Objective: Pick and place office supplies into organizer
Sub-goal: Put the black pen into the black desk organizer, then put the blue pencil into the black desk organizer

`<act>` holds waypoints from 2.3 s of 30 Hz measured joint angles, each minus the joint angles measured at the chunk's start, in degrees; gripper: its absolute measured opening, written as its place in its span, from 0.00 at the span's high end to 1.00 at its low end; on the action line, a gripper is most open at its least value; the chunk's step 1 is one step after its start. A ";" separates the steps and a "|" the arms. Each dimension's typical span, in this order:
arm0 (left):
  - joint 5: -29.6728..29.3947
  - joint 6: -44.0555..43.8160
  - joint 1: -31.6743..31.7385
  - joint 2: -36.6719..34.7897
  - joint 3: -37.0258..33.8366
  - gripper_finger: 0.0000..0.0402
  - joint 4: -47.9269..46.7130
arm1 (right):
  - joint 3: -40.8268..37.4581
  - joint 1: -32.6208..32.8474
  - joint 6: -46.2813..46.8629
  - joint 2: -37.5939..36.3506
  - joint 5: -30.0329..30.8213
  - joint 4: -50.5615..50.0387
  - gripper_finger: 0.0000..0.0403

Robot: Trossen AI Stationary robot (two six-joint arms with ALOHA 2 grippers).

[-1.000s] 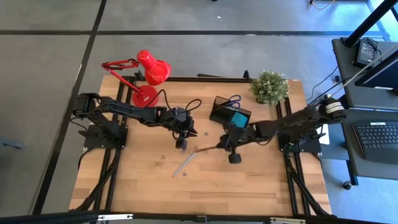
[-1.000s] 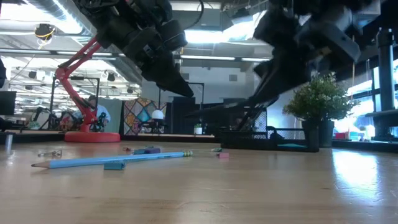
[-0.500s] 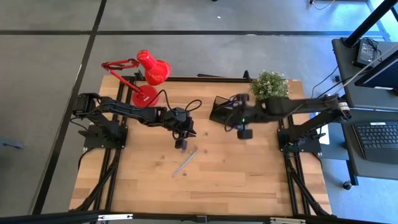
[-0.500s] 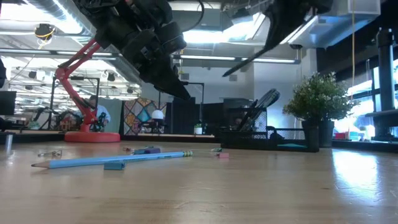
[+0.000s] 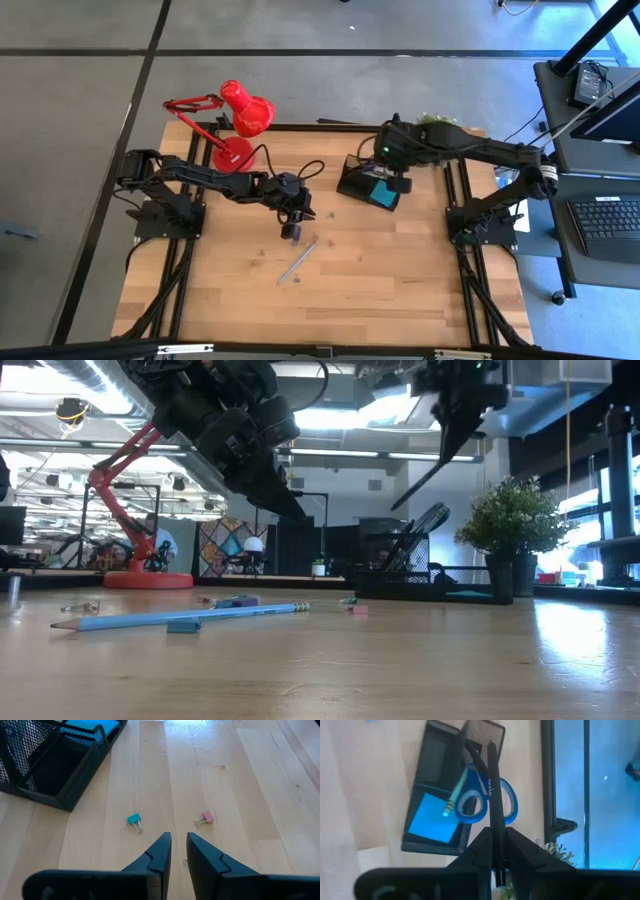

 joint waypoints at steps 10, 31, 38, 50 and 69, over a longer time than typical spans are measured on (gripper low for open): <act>0.00 0.00 0.00 0.00 0.01 0.86 -0.42 | 0.02 -3.34 -5.35 7.26 -3.50 3.92 0.90; -0.02 0.02 -0.01 0.00 0.01 0.86 -0.87 | 0.02 -5.26 -9.01 16.17 -4.93 6.15 0.84; -0.02 0.02 -0.01 -0.01 0.01 0.86 -0.87 | 0.02 -5.45 -9.03 16.15 -1.42 5.76 0.73; 0.00 0.00 -0.01 0.02 0.00 0.86 -0.87 | 0.02 -2.71 -7.57 10.99 2.56 6.16 0.54; -1.37 -12.90 -14.46 0.02 3.55 0.86 -9.64 | 0.11 6.76 3.15 0.74 -3.88 14.99 0.54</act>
